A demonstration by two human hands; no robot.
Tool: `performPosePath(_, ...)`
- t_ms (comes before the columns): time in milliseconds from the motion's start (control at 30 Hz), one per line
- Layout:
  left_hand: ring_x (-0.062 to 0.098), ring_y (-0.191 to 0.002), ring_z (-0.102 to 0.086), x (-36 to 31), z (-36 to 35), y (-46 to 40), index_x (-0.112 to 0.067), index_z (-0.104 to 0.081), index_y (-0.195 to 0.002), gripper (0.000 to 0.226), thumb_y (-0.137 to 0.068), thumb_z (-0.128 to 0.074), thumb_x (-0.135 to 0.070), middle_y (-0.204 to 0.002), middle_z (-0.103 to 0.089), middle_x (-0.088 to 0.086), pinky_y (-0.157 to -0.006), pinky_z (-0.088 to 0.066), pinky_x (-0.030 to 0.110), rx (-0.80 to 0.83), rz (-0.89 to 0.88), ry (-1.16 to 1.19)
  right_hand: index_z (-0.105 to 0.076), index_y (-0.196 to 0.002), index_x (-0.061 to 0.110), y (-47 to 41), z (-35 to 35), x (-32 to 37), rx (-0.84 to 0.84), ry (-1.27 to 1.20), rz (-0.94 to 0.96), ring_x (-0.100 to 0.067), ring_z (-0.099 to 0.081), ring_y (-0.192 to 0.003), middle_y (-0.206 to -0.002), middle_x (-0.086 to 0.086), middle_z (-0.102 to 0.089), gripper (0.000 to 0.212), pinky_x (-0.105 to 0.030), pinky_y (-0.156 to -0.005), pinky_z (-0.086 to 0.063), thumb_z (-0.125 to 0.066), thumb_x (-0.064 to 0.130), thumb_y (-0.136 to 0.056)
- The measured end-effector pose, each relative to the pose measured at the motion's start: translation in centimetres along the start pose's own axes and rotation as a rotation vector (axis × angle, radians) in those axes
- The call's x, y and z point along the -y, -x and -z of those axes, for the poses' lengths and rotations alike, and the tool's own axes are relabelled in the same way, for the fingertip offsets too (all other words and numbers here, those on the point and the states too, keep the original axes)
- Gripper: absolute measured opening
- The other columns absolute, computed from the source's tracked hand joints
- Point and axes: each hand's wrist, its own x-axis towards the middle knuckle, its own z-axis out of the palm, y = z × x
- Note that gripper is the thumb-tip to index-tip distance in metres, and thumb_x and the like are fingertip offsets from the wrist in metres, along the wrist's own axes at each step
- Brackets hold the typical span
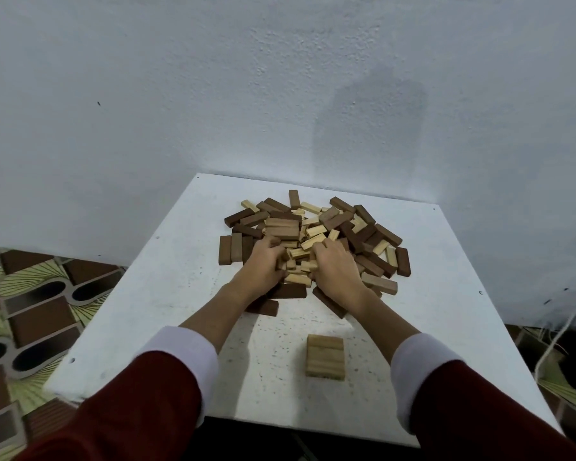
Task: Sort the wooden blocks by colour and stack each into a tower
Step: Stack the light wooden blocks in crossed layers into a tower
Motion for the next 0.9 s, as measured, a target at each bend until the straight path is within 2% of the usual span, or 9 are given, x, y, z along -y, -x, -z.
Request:
performPosePath(100,0.029,-0.117,-0.043,0.0,0.3,-0.4,-0.001,-0.063,-0.103,0.031,-0.075,-0.076,-0.007,-0.121,-0.05,0.014,-0.09,-0.034,0.023,0.016,0.0,-0.015,-0.049,-0.111,0.004,0.3,-0.1,-0.1,-0.011,-0.068,-0.003,-0.028,-0.041,-0.11,-0.119,-0.014,-0.047,0.028,-0.032,-0.086,-0.037,-0.059,0.004,-0.086)
performPosePath(233,0.026,-0.122,-0.036,-0.3,0.7,0.4,-0.007,-0.057,-0.114,0.047,-0.073,-0.079,-0.017,-0.127,-0.044,0.012,-0.097,-0.035,0.03,0.026,0.041,-0.008,-0.048,-0.113,0.005,0.9,0.3,0.3,-0.059,-0.184,-0.039,-0.026,-0.036,-0.111,-0.121,-0.012,-0.043,0.028,-0.031,-0.089,-0.035,-0.06,0.006,-0.087)
performPosePath(367,0.02,-0.117,-0.037,-0.9,1.4,2.9,-0.009,-0.05,-0.122,0.063,-0.069,-0.082,-0.019,-0.121,-0.042,0.006,-0.094,-0.034,0.024,-0.08,0.052,0.101,-0.05,-0.109,0.007,2.5,1.3,2.1,-0.096,-0.345,-0.105,-0.022,-0.034,-0.109,-0.116,-0.007,-0.044,0.024,-0.029,-0.09,-0.03,-0.06,0.017,-0.089)
performPosePath(500,0.013,-0.098,-0.05,-1.3,1.9,7.2,-0.014,-0.049,-0.119,0.065,-0.063,-0.082,-0.011,-0.11,-0.045,-0.001,-0.079,-0.042,0.014,-0.1,0.02,0.329,-0.046,-0.087,0.014,4.6,2.3,4.6,0.007,-0.579,-0.157,-0.015,-0.04,-0.094,-0.096,-0.001,-0.044,0.017,-0.021,-0.073,-0.032,-0.062,0.014,-0.086)
performPosePath(567,0.013,-0.089,-0.054,-0.8,1.9,9.7,-0.018,-0.047,-0.118,0.067,-0.062,-0.084,-0.014,-0.105,-0.05,0.0,-0.073,-0.046,0.016,-0.065,-0.005,0.359,-0.042,-0.075,0.014,5.8,2.6,6.1,0.094,-0.703,-0.207,-0.009,-0.042,-0.073,-0.079,0.003,-0.044,0.022,-0.014,-0.058,-0.034,-0.061,0.009,-0.084)
performPosePath(633,0.009,-0.089,-0.053,-0.2,1.8,11.7,-0.019,-0.046,-0.119,0.071,-0.06,-0.086,-0.018,-0.105,-0.052,-0.002,-0.072,-0.042,0.011,-0.038,-0.009,0.313,-0.044,-0.075,0.012,6.9,2.5,7.5,0.167,-0.798,-0.264,-0.007,-0.041,-0.063,-0.072,0.003,-0.045,0.018,-0.018,-0.054,-0.035,-0.06,0.007,-0.083)
performPosePath(733,0.008,-0.096,-0.05,1.0,1.7,13.8,-0.019,-0.049,-0.12,0.07,-0.06,-0.084,-0.027,-0.108,-0.053,-0.004,-0.076,-0.037,0.008,-0.023,-0.024,0.265,-0.049,-0.084,0.01,8.2,1.4,9.3,0.246,-0.776,-0.311,-0.014,-0.05,-0.07,-0.08,-0.003,-0.053,0.014,-0.032,-0.061,-0.041,-0.061,0.019,-0.085)
performPosePath(833,0.013,-0.095,-0.045,2.0,1.8,14.7,-0.017,-0.054,-0.114,0.062,-0.06,-0.073,-0.041,-0.104,-0.053,-0.004,-0.079,-0.038,0.016,-0.028,-0.043,0.171,-0.049,-0.089,0.011,8.4,-0.4,10.7,0.239,-0.592,-0.351,-0.026,-0.056,-0.087,-0.095,-0.008,-0.057,0.02,-0.036,-0.065,-0.043,-0.061,0.026,-0.084)
performPosePath(900,0.014,-0.093,-0.042,2.5,2.0,14.9,-0.015,-0.058,-0.11,0.059,-0.06,-0.064,-0.047,-0.102,-0.053,-0.004,-0.08,-0.035,0.014,-0.033,-0.052,0.15,-0.051,-0.102,0.006,8.7,-1.3,11.5,0.25,-0.589,-0.351,-0.029,-0.055,-0.096,-0.107,-0.012,-0.054,0.028,-0.038,-0.074,-0.047,-0.061,0.026,-0.085)
